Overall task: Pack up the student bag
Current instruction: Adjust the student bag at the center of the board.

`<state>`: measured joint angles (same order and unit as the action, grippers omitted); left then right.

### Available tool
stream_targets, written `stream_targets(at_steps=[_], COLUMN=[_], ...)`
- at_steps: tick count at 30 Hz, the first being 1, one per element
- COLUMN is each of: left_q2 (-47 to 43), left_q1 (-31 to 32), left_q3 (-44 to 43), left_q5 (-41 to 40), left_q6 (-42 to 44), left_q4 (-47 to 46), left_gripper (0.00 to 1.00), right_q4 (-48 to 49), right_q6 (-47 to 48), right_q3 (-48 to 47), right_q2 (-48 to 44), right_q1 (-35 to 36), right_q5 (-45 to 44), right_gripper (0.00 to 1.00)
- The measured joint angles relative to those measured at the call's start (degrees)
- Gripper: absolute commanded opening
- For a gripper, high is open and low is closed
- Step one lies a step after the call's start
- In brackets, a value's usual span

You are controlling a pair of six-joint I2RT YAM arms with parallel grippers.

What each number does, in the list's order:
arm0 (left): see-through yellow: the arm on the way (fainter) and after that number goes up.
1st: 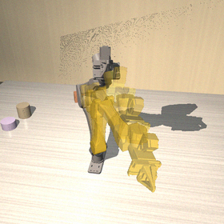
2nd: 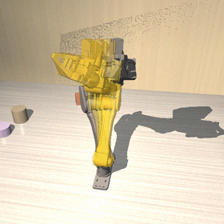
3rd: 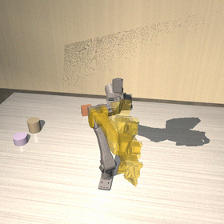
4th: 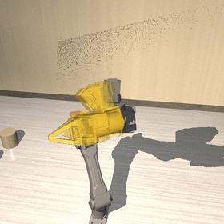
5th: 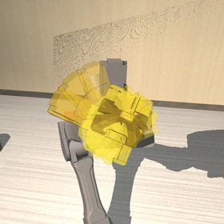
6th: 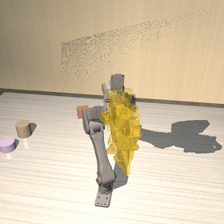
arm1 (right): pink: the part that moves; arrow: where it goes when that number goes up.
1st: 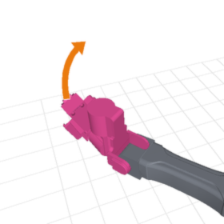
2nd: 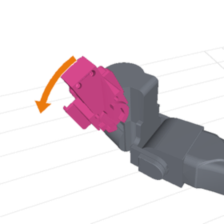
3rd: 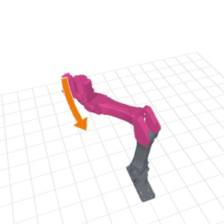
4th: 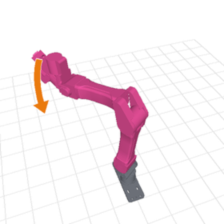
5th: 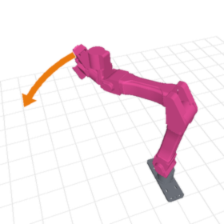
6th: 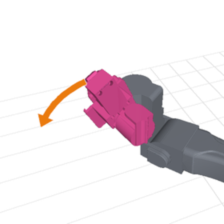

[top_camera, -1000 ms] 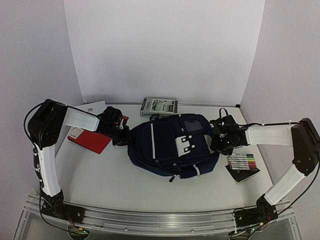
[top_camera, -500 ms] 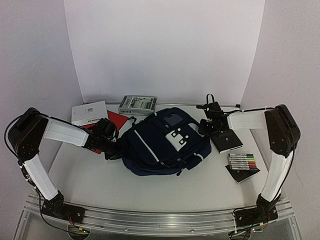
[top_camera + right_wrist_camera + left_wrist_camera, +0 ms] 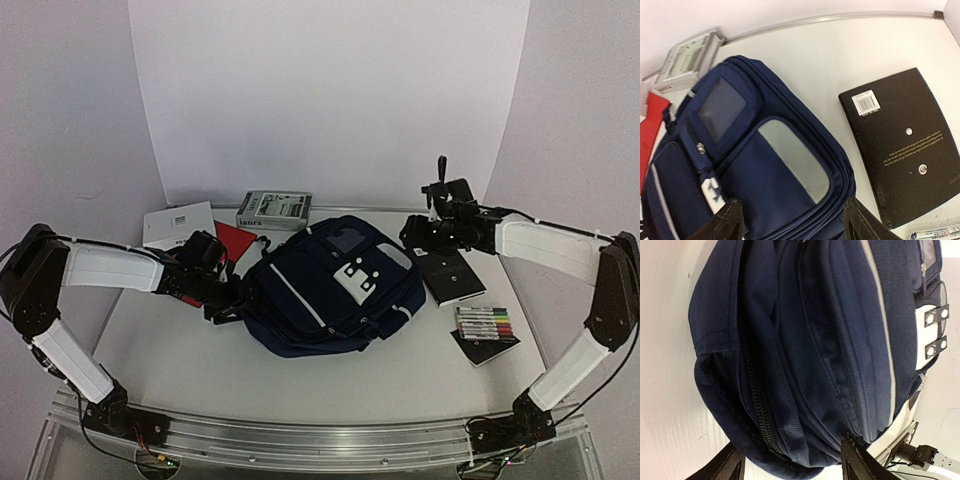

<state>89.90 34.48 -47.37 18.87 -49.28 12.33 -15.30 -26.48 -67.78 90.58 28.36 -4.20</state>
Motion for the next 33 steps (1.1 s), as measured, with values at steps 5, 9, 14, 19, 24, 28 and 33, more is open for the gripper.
stream_targets(at_steps=[5,9,14,19,24,28,33], left_q2=[-2.8,-3.01,-2.29,0.32,1.66,3.14,4.42], left_q1=[-2.84,-4.82,-6.28,-6.32,-6.43,-6.43,-6.43], left_q3=[-0.1,-0.15,-0.15,-0.13,-0.11,-0.11,-0.11], left_q5=[0.54,1.17,3.6,5.94,6.55,6.88,7.06], left_q6=[0.94,1.36,1.12,0.46,0.14,0.06,-0.06], left_q4=[0.32,0.17,-2.14,-5.54,-6.96,-8.21,-9.32], left_gripper=[0.74,0.76,0.76,0.76,0.74,0.73,0.7], right_q4=[-1.69,-2.66,-2.67,-2.37,-2.41,-2.23,-1.73], right_q6=[1.31,2.39,3.54,4.36,4.99,5.36,5.97], right_q3=[0.36,0.37,0.4,0.45,1.73,2.97,3.29], right_q2=[-7.74,-8.46,-4.04,4.77,8.45,8.79,10.29], right_q1=[1.24,6.33,15.22,22.75,26.23,26.49,26.49], right_q5=[3.77,6.63,10.36,13.62,15.3,15.27,13.82], right_gripper=[0.72,0.7,0.58,0.45,0.43,0.43,0.42])
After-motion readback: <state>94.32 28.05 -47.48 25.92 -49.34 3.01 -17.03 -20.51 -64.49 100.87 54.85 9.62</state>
